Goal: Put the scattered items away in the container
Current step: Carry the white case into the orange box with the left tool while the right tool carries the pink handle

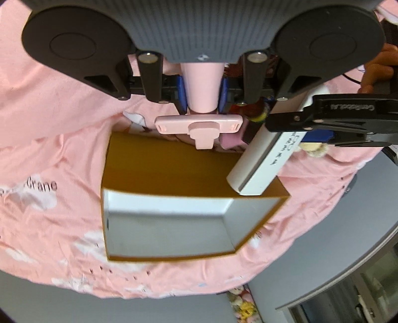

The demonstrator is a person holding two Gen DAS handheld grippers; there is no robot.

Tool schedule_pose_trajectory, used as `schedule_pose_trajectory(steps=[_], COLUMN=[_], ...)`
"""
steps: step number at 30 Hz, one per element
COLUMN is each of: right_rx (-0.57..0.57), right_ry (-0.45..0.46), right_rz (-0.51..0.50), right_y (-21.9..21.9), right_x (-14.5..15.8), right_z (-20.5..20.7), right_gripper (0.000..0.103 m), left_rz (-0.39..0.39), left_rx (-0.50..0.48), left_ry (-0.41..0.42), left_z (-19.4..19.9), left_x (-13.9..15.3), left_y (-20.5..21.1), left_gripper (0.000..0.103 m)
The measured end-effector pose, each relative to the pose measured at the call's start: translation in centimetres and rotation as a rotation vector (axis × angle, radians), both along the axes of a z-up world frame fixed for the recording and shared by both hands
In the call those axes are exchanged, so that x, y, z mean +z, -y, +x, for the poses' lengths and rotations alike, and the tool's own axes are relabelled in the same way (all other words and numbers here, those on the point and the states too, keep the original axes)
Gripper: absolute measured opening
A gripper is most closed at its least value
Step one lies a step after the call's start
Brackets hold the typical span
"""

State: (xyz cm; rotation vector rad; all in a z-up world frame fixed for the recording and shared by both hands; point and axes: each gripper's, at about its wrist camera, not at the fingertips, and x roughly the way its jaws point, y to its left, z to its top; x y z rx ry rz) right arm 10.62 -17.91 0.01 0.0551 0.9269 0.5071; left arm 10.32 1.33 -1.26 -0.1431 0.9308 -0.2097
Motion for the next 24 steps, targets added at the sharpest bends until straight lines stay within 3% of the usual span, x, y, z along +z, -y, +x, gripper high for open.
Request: schedule_pose_trajectory(steps=[8,16,24], right_rx=[0.019,0.018,-0.028], right_ry=[0.074,0.169,0.203], right_rz=[0.016,0.017,-0.024], right_y=[-0.6,-0.8,-1.0], right_x=[3.4,6.8,7.2], right_z=[-0.5,1.3,5.2], right_gripper=[0.029,0.029,0.029], left_rz=[-0.012,0.004,-0.018], left_rx=[0.009,0.02,0.075], left_ry=[0.065,0.148,0.17], left_z=[-0.1,2.2,6.0], left_x=[2.4,4.8,4.8], left_y=[-0.2,0.3,0.5], left_gripper=[0.069,0.069,0.069])
